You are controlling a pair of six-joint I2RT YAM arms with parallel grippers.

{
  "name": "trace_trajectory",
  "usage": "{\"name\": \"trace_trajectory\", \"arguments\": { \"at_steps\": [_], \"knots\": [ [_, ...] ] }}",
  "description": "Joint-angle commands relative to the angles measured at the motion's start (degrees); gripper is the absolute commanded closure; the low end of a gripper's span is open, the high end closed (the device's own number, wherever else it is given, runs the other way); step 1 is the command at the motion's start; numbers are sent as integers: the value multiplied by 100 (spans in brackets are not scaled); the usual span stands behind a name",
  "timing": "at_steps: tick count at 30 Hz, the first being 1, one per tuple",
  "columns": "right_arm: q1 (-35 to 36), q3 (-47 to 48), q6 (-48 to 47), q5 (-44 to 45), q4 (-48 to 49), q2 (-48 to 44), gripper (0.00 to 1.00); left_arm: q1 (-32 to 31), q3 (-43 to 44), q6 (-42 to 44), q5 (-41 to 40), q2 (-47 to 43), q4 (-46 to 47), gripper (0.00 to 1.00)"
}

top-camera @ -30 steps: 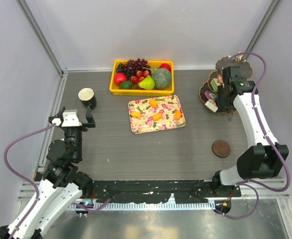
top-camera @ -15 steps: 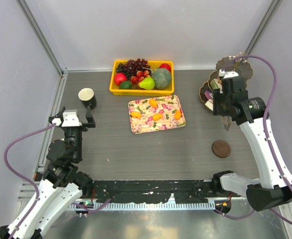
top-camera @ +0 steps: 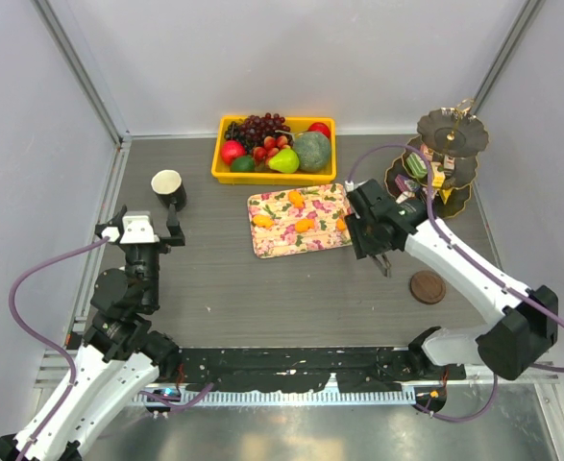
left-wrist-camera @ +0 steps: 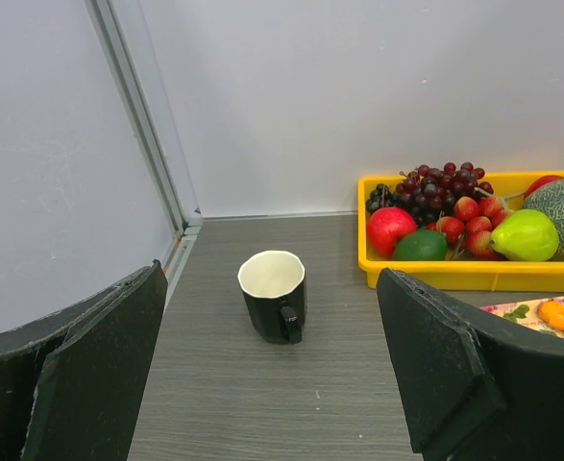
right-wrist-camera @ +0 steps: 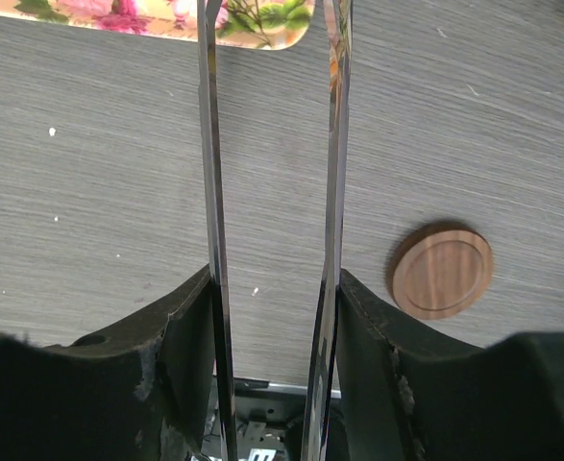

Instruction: Serve the afternoon tea

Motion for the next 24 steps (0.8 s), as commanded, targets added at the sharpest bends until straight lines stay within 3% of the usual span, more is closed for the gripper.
{"name": "trace_trajectory", "arguments": {
  "at_steps": [1, 13, 24],
  "knots": [
    [115, -51, 304, 31, 697, 292, 47, -18, 45, -27, 40, 46, 193, 1],
    [159, -200, 321, 189, 1163, 1083, 44, -18, 45, -35, 48, 46, 202, 1],
    [194, -262, 234, 374, 1190, 1567, 47, -18, 36, -35, 48, 64, 193, 1]
  ]
}}
